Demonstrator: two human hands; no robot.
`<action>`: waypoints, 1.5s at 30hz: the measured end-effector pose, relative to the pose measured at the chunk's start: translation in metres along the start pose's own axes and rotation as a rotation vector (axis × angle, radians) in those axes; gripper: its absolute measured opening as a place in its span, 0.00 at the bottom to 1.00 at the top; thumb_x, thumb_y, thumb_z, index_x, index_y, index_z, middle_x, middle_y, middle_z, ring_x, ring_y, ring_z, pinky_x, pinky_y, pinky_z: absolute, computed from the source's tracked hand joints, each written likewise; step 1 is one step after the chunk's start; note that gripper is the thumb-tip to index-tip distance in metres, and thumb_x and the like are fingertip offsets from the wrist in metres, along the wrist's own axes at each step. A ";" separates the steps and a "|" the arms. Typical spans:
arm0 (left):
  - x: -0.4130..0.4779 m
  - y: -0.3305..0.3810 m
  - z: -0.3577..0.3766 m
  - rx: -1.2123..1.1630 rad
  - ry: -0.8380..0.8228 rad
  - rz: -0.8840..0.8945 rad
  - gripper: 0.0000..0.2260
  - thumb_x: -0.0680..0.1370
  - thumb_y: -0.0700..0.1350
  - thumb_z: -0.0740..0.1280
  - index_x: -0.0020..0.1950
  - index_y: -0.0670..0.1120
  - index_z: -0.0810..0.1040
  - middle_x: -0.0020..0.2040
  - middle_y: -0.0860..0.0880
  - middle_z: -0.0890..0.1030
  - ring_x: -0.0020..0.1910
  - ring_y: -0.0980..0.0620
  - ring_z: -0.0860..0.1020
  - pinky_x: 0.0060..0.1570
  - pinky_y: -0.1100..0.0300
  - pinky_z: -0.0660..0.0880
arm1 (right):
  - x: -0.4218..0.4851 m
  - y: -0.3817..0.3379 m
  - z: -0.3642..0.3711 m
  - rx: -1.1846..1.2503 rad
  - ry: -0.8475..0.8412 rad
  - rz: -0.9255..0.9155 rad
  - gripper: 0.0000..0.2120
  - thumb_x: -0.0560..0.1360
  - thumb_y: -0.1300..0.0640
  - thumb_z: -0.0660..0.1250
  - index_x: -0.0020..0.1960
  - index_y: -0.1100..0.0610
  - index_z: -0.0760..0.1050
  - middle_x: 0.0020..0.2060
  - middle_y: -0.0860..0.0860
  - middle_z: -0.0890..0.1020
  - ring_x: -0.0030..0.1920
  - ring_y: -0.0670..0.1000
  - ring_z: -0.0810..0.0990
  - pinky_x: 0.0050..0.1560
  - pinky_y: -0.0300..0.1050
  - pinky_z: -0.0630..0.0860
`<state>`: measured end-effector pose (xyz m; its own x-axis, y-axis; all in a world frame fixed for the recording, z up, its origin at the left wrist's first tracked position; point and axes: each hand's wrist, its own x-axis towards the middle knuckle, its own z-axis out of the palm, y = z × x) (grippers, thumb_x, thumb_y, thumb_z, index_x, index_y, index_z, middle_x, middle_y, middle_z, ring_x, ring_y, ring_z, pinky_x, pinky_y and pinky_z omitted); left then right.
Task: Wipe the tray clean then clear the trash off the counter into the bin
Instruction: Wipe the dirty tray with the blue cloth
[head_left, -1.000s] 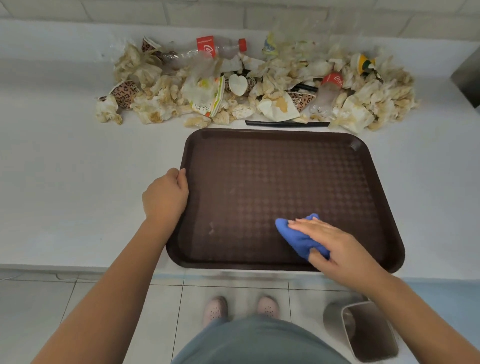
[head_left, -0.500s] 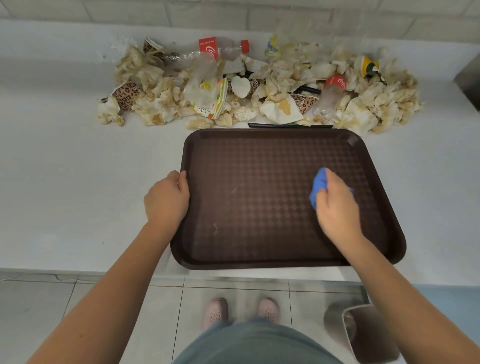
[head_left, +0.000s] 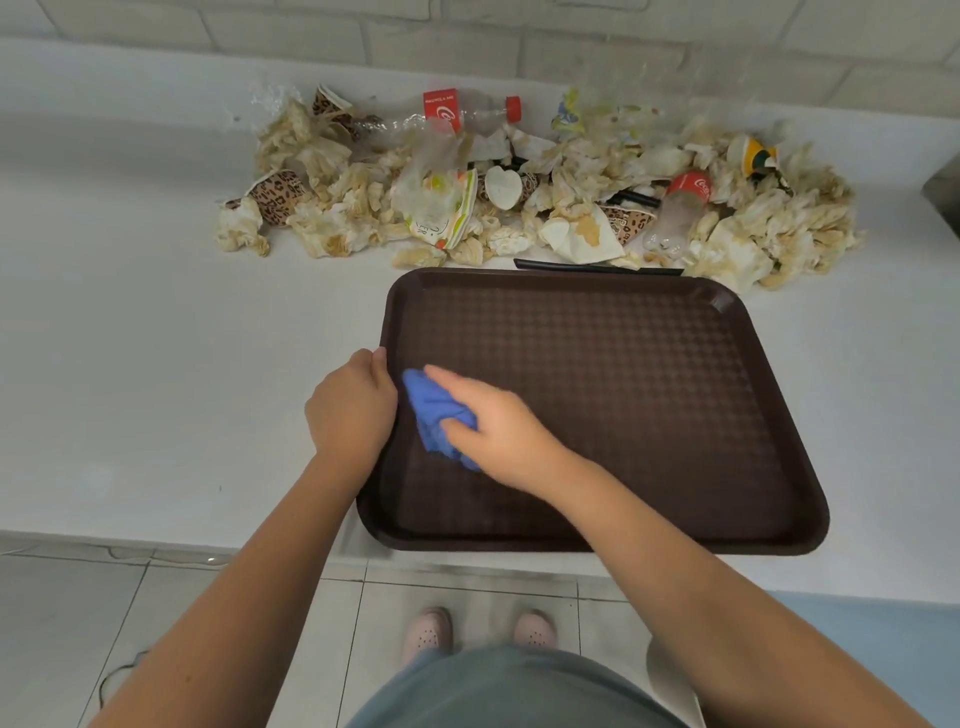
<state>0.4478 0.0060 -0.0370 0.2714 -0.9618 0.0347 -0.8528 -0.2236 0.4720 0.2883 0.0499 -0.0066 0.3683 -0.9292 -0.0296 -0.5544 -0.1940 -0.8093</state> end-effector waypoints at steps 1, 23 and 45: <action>0.000 0.000 0.000 0.008 -0.003 0.010 0.18 0.82 0.51 0.50 0.42 0.42 0.72 0.37 0.44 0.76 0.37 0.44 0.74 0.39 0.55 0.68 | -0.004 0.003 -0.014 0.109 0.071 0.067 0.26 0.76 0.67 0.62 0.73 0.59 0.63 0.69 0.53 0.71 0.64 0.41 0.69 0.60 0.22 0.59; 0.000 0.001 -0.007 0.113 -0.078 0.043 0.17 0.83 0.53 0.48 0.44 0.45 0.70 0.36 0.49 0.74 0.33 0.50 0.71 0.35 0.59 0.64 | 0.119 0.012 -0.017 -0.312 -0.046 0.119 0.32 0.80 0.53 0.56 0.78 0.55 0.44 0.69 0.55 0.69 0.65 0.56 0.70 0.57 0.43 0.67; -0.004 0.001 -0.001 -0.083 0.036 -0.017 0.16 0.82 0.51 0.53 0.47 0.41 0.74 0.39 0.41 0.80 0.40 0.40 0.77 0.38 0.55 0.67 | -0.062 0.005 0.017 -0.163 -0.170 -0.184 0.25 0.71 0.58 0.59 0.68 0.56 0.71 0.64 0.49 0.76 0.65 0.42 0.69 0.68 0.28 0.57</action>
<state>0.4461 0.0094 -0.0362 0.3026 -0.9514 0.0570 -0.8084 -0.2245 0.5441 0.2756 0.1121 -0.0184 0.5861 -0.8102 0.0002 -0.5739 -0.4153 -0.7058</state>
